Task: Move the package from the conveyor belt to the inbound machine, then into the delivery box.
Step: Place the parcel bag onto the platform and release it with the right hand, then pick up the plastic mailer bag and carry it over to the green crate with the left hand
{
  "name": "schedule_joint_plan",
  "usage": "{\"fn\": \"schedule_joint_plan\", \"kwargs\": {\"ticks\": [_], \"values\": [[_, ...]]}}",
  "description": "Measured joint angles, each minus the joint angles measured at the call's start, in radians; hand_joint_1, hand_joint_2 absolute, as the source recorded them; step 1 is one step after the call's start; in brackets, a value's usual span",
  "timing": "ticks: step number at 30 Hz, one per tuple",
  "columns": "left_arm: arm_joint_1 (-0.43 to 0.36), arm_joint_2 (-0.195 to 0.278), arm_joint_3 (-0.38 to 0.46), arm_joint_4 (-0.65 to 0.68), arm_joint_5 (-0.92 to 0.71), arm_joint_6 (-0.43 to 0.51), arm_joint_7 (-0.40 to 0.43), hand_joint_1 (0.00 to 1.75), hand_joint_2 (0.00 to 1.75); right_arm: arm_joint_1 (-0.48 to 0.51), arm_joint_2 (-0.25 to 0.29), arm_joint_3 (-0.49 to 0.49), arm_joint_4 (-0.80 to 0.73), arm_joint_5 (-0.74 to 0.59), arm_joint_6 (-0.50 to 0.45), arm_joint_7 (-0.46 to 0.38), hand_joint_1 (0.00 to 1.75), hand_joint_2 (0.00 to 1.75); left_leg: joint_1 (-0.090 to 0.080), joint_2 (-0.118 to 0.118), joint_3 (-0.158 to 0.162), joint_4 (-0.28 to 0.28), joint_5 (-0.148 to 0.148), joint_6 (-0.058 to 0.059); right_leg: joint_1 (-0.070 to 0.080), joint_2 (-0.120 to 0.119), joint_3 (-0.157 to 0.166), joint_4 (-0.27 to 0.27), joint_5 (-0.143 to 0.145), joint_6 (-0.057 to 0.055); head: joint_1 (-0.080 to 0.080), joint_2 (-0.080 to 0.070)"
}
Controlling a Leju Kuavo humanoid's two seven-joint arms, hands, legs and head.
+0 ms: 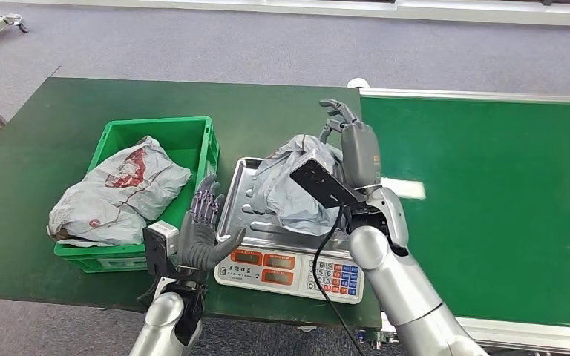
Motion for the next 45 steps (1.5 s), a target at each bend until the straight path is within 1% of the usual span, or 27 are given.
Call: {"fn": "schedule_joint_plan", "kwargs": {"ticks": [3, 6, 8, 11, 15, 16, 18, 21, 26, 28, 30, 33, 36, 41, 45], "values": [[-0.001, 0.001, 0.004, 0.0, -0.006, -0.001, -0.001, 0.0, 1.75, 0.015, -0.013, -0.014, 0.01, -0.091, 0.029, -0.032, 0.0, 1.75, 0.0, 0.0, 0.0, 0.0, 0.0, 0.0, 0.0, 0.0, 0.0, 0.0, 0.0, 0.0, 0.0, 0.0], [-0.002, 0.001, 0.005, 0.0, -0.009, -0.001, -0.002, 0.0, 1.75, 0.03, -0.025, -0.03, 0.021, -0.133, 0.047, -0.047, 0.0, 1.75, 0.0, 0.0, 0.0, 0.0, 0.0, 0.0, 0.0, 0.0, 0.0, 0.0, 0.0, 0.0, 0.0, 0.0], [-0.004, 0.002, 0.005, 0.0, -0.017, 0.0, -0.004, 0.0, 1.75, 0.04, -0.029, -0.043, 0.026, -0.196, 0.091, -0.061, 0.0, 1.75, 0.0, 0.0, 0.0, 0.0, 0.0, 0.0, 0.0, 0.0, -0.001, 0.0, 0.0, 0.0, 0.0, 0.0], [-0.006, 0.006, 0.005, -0.004, -0.049, 0.014, -0.018, 0.0, 1.75, 0.08, -0.042, -0.082, 0.028, -0.39, 0.212, -0.124, 0.0, 1.75, 0.0, -0.001, 0.0, 0.0, 0.0, 0.0, 0.0, -0.001, 0.0, 0.0, 0.0, 0.0, 0.0, 0.0], [-0.017, 0.022, 0.005, -0.009, -0.084, 0.02, -0.036, 0.0, 1.75, 0.189, -0.071, -0.163, 0.024, -0.726, 0.465, -0.242, 0.0, 1.75, 0.0, -0.001, 0.0, 0.0, -0.001, 0.001, 0.0, -0.002, 0.0, -0.001, -0.001, 0.0, 0.0, 0.0], [-0.025, 0.026, 0.005, -0.008, -0.087, 0.02, -0.039, 0.0, 1.75, 0.217, -0.075, -0.185, 0.025, -0.783, 0.513, -0.261, 0.0, 1.75, 0.0, -0.001, -0.001, 0.0, -0.001, 0.001, 0.0, -0.002, 0.0, -0.001, -0.001, 0.0, 0.0, 0.0], [-0.041, 0.03, 0.005, -0.002, -0.089, 0.019, -0.043, 0.0, 1.75, 0.262, -0.081, -0.224, 0.029, -0.843, 0.565, -0.286, 0.0, 1.75, 0.0, -0.001, -0.001, 0.0, -0.001, 0.001, 0.0, -0.002, 0.0, -0.001, -0.001, 0.0, 0.0, 0.0], [-0.056, 0.034, 0.005, 0.007, -0.089, 0.018, -0.045, 0.0, 1.75, 0.304, -0.087, -0.26, 0.037, -0.865, 0.59, -0.299, 0.0, 1.75, 0.0, 0.0, 0.0, 0.0, -0.001, 0.001, 0.0, -0.001, 0.0, -0.001, -0.001, 0.0, 0.0, 0.0], [-0.064, 0.036, 0.004, 0.02, -0.096, 0.016, -0.056, 0.0, 1.75, 0.349, -0.09, -0.292, 0.042, -0.892, 0.634, -0.285, 0.0, 1.75, 0.0, 0.0, 0.0, 0.0, -0.001, 0.001, 0.0, 0.0, 0.0, -0.001, -0.001, 0.0, 0.0, 0.0], [-0.065, 0.037, -0.001, 0.021, -0.126, 0.02, -0.066, 0.0, 1.75, 0.367, -0.089, -0.302, 0.044, -0.892, 0.658, -0.281, 0.0, 1.75, 0.0, 0.0, 0.0, 0.0, -0.001, 0.001, 0.0, 0.0, 0.0, -0.001, -0.001, 0.0, 0.0, 0.0], [-0.071, 0.04, -0.018, 0.021, -0.197, 0.027, -0.078, 0.0, 1.75, 0.376, -0.088, -0.313, 0.05, -0.888, 0.679, -0.277, 0.0, 1.75, 0.0, 0.0, 0.0, 0.0, -0.001, 0.001, 0.0, 0.0, 0.0, -0.001, -0.001, 0.0, 0.0, 0.0], [-0.101, 0.054, -0.069, 0.029, -0.35, 0.029, -0.077, 0.0, 1.75, 0.376, -0.087, -0.323, 0.061, -0.874, 0.704, -0.272, 0.0, 1.75, 0.0, 0.0, 0.0, 0.0, -0.001, 0.001, 0.0, 0.0, 0.001, -0.001, -0.001, 0.0, 0.0, 0.0], [-0.145, 0.066, -0.121, 0.056, -0.449, 0.017, -0.07, 0.0, 1.75, 0.373, -0.081, -0.334, 0.071, -0.866, 0.723, -0.27, 0.0, 1.75, 0.0, 0.0, 0.001, 0.0, -0.001, 0.001, 0.0, 0.0, 0.001, -0.001, 0.0, 0.0, 0.0, 0.0], [-0.245, 0.081, -0.223, 0.171, -0.608, -0.029, -0.089, 0.0, 1.75, 0.364, -0.073, -0.348, 0.077, -0.858, 0.75, -0.257, 0.0, 1.75, 0.0, 0.0, 0.001, 0.0, 0.0, 0.0, 0.0, 0.0, 0.001, -0.001, 0.001, 0.0, 0.0, 0.0], [-0.312, 0.083, -0.29, 0.264, -0.662, -0.038, -0.107, 0.0, 1.75, 0.356, -0.069, -0.357, 0.077, -0.858, 0.758, -0.246, 0.0, 1.75, 0.0, 0.0, 0.001, 0.0, 0.0, 0.0, 0.0, 0.0, 0.001, -0.001, 0.001, 0.0, 0.0, 0.0]]}}
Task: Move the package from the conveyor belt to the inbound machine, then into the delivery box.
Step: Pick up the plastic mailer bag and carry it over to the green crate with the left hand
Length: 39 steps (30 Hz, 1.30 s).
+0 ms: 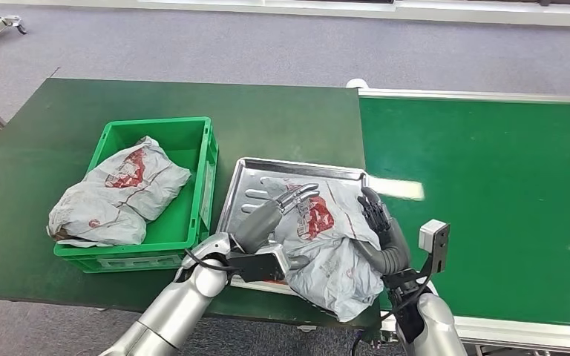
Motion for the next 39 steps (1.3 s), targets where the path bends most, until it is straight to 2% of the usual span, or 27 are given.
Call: {"fn": "schedule_joint_plan", "kwargs": {"ticks": [6, 9, 13, 16, 19, 22, 33, 36, 39], "values": [[-0.046, 0.004, -0.044, 0.07, -0.024, -0.009, -0.009, 0.0, 1.75, -0.004, 0.003, -0.01, 0.0, 0.0, 0.002, 0.002, 0.0, 1.75, 0.0, 0.0, 0.0, 0.0, 0.0, 0.0, 0.0, 0.0, 0.0, 0.0, 0.0, 0.0, 0.0, 0.0], [-0.086, 0.007, -0.084, 0.116, -0.069, -0.054, -0.032, 0.0, 1.75, -0.005, 0.003, -0.012, 0.0, -0.006, 0.007, 0.003, 0.0, 1.75, 0.0, 0.0, 0.0, 0.0, 0.0, 0.0, 0.0, 0.0, 0.0, 0.0, 0.0, 0.0, 0.0, 0.0], [-0.182, 0.024, -0.189, 0.216, -0.078, -0.226, -0.057, 1.75, 1.75, -0.001, 0.002, -0.014, -0.001, -0.023, 0.019, 0.0, 0.0, 1.75, 0.0, 0.0, 0.0, 0.0, 0.0, 0.0, 0.0, 0.0, 0.0, 0.0, 0.0, 0.0, 0.0, 0.0], [-0.271, 0.037, -0.292, 0.295, -0.05, -0.327, -0.062, 1.75, 1.75, 0.009, -0.002, -0.015, -0.01, -0.035, 0.019, -0.003, 0.0, 1.75, 0.0, 0.0, 0.001, 0.0, 0.001, 0.001, 0.0, -0.001, 0.002, 0.0, 0.0, 0.0, 0.0, 0.0], [-0.336, 0.043, -0.369, 0.348, -0.017, -0.34, -0.064, 1.75, 1.75, 0.024, -0.004, -0.02, -0.03, -0.045, 0.015, -0.003, 0.0, 1.75, 0.0, 0.0, 0.002, 0.0, 0.001, 0.001, 0.0, -0.001, 0.003, 0.0, 0.0, 0.0, 0.0, 0.0], [-0.372, 0.046, -0.41, 0.368, 0.008, -0.334, -0.064, 1.75, 1.75, 0.042, -0.005, -0.029, -0.051, -0.05, 0.012, -0.003, 0.0, 1.75, 0.0, 0.0, 0.003, 0.0, 0.001, 0.001, 0.0, -0.001, 0.004, 0.0, 0.0, 0.0, 0.0, 0.0], [-0.424, 0.047, -0.48, 0.397, 0.013, -0.222, -0.062, 1.75, 1.75, 0.068, -0.006, -0.057, -0.114, -0.056, -0.002, -0.006, 0.0, 1.75, 0.0, 0.0, 0.003, 0.0, 0.001, 0.001, 0.0, 0.0, 0.004, 0.0, 0.0, 0.0, 0.0, 0.0], [-0.433, 0.052, -0.481, 0.381, -0.009, -0.116, -0.035, 1.75, 1.75, 0.083, -0.006, -0.066, -0.13, -0.062, -0.004, -0.007, 0.0, 1.75, 0.0, 0.0, 0.003, 0.0, 0.001, 0.001, 0.0, 0.0, 0.003, 0.0, 0.0, 0.0, 0.0, 0.0], [-0.451, 0.073, -0.48, 0.306, -0.076, 0.004, 0.051, 1.75, 1.75, 0.108, -0.006, -0.083, -0.144, -0.075, 0.009, -0.007, 0.0, 1.75, 0.0, 0.0, 0.002, 0.0, 0.001, 0.001, 0.0, 0.0, 0.003, 0.0, 0.0, 0.0, 0.0, 0.0]]}}
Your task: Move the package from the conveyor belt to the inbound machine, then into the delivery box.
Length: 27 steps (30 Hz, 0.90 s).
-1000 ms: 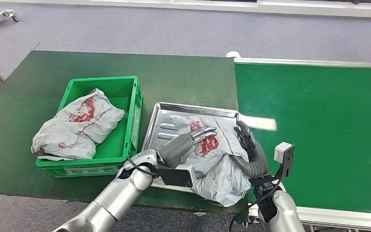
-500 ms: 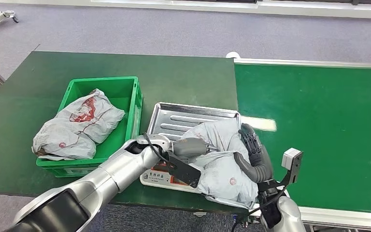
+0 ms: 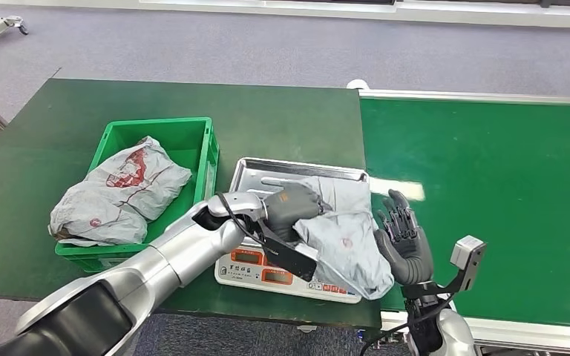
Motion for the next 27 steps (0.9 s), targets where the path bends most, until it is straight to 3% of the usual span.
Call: {"fn": "schedule_joint_plan", "kwargs": {"ticks": [6, 11, 17, 22, 27], "values": [[-0.042, 0.063, 0.016, -0.261, -0.211, 0.058, 0.17, 1.75, 1.75, 0.034, 0.011, -0.028, -0.004, 0.002, 0.044, 0.002, 0.0, 1.75, 0.0, 0.0, -0.001, 0.0, 0.0, 0.0, 0.0, 0.0, -0.001, 0.0, 0.0, 0.0, 0.0, 0.0], [-0.055, 0.1, 0.05, -0.396, -0.302, 0.095, 0.21, 1.75, 1.75, 0.037, 0.028, -0.044, -0.004, 0.017, 0.046, 0.004, 0.0, 1.75, 0.0, 0.0, -0.001, 0.0, 0.0, 0.0, 0.0, 0.0, -0.001, 0.0, 0.0, 0.0, 0.0, 0.0], [-0.043, 0.147, 0.122, -0.446, -0.371, 0.166, 0.257, 1.75, 1.75, 0.045, 0.042, -0.081, -0.012, 0.022, 0.039, 0.014, 0.0, 1.75, 0.0, 0.0, -0.001, 0.0, 0.0, 0.0, 0.0, 0.0, -0.001, 0.0, 0.0, 0.0, 0.0, 0.0], [0.047, 0.222, 0.246, -0.427, -0.476, 0.33, 0.324, 1.75, 1.75, 0.083, 0.055, -0.122, -0.046, 0.031, 0.033, 0.029, 0.0, 1.75, 0.0, 0.003, 0.0, -0.001, -0.001, -0.001, 0.0, 0.003, -0.001, 0.0, -0.001, -0.001, 0.0, 0.0], [0.188, 0.307, 0.45, -0.375, -0.577, 0.496, 0.364, 1.75, 1.75, 0.142, 0.075, -0.161, -0.09, 0.038, 0.04, 0.033, 0.0, 1.75, 0.0, 0.008, 0.001, -0.002, -0.003, -0.004, 0.002, 0.009, -0.002, 0.001, -0.002, -0.003, 0.0, 0.0]]}}
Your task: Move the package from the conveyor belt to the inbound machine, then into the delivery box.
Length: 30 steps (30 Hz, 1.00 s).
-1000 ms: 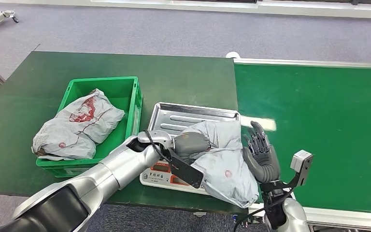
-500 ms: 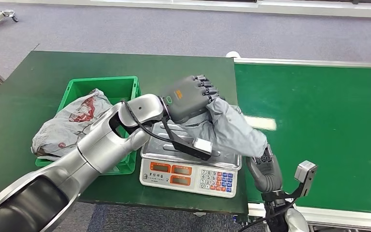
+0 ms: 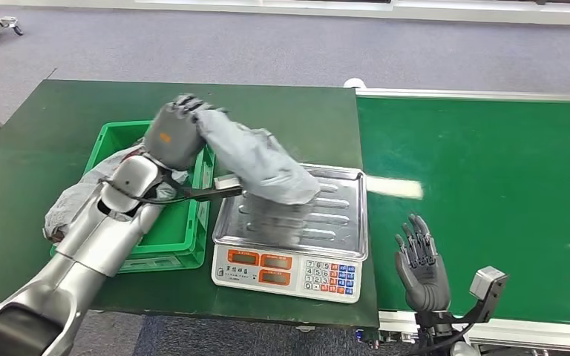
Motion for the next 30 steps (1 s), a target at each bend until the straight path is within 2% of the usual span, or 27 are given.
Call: {"fn": "schedule_joint_plan", "kwargs": {"ticks": [4, 10, 14, 20, 24, 30], "values": [[0.087, 0.043, 0.201, 0.021, -0.034, 0.057, -0.014, 1.75, 1.75, 0.025, 0.014, -0.014, -0.021, 0.014, 0.007, 0.001, 0.0, 1.75, 0.001, 0.001, -0.001, 0.0, 0.0, 0.0, 0.001, 0.001, -0.001, 0.0, -0.001, -0.001, 0.0, 0.0], [0.131, 0.098, 0.44, 0.027, 0.027, 0.091, -0.059, 1.75, 1.75, 0.034, 0.027, -0.017, -0.024, 0.019, 0.006, -0.001, 0.0, 1.75, 0.002, 0.001, -0.001, 0.0, -0.001, -0.001, 0.001, 0.001, -0.002, 0.0, -0.001, -0.001, 0.0, 0.0], [0.15, 0.115, 0.546, 0.015, 0.052, 0.088, -0.082, 1.75, 1.75, 0.032, 0.033, -0.018, -0.024, 0.02, 0.006, -0.003, 0.0, 1.75, 0.002, 0.001, -0.001, 0.0, -0.001, -0.001, 0.001, 0.001, -0.001, 0.0, -0.001, -0.001, 0.0, 0.0], [0.157, 0.129, 0.629, 0.011, 0.046, 0.084, -0.094, 1.75, 1.75, 0.024, 0.04, -0.018, -0.024, 0.017, 0.006, -0.003, 0.0, 1.75, 0.002, 0.001, -0.001, 0.0, -0.001, -0.001, 0.001, 0.0, -0.001, 0.0, -0.001, -0.001, 0.0, 0.0], [0.16, 0.134, 0.654, 0.011, 0.049, 0.073, -0.099, 0.0, 1.75, 0.021, 0.044, -0.018, -0.024, 0.016, 0.006, -0.003, 0.0, 1.75, 0.001, 0.0, -0.001, 0.0, -0.001, -0.001, 0.001, 0.0, -0.001, 0.0, -0.001, -0.001, 0.0, 0.0], [0.178, 0.118, 0.698, -0.026, 0.244, -0.035, -0.204, 0.0, 1.75, 0.019, 0.046, -0.018, -0.024, 0.014, 0.006, 0.0, 0.0, 1.75, 0.001, 0.0, -0.001, 0.0, -0.001, -0.001, 0.001, 0.001, -0.001, 0.0, -0.001, -0.001, 0.0, 0.0]]}}
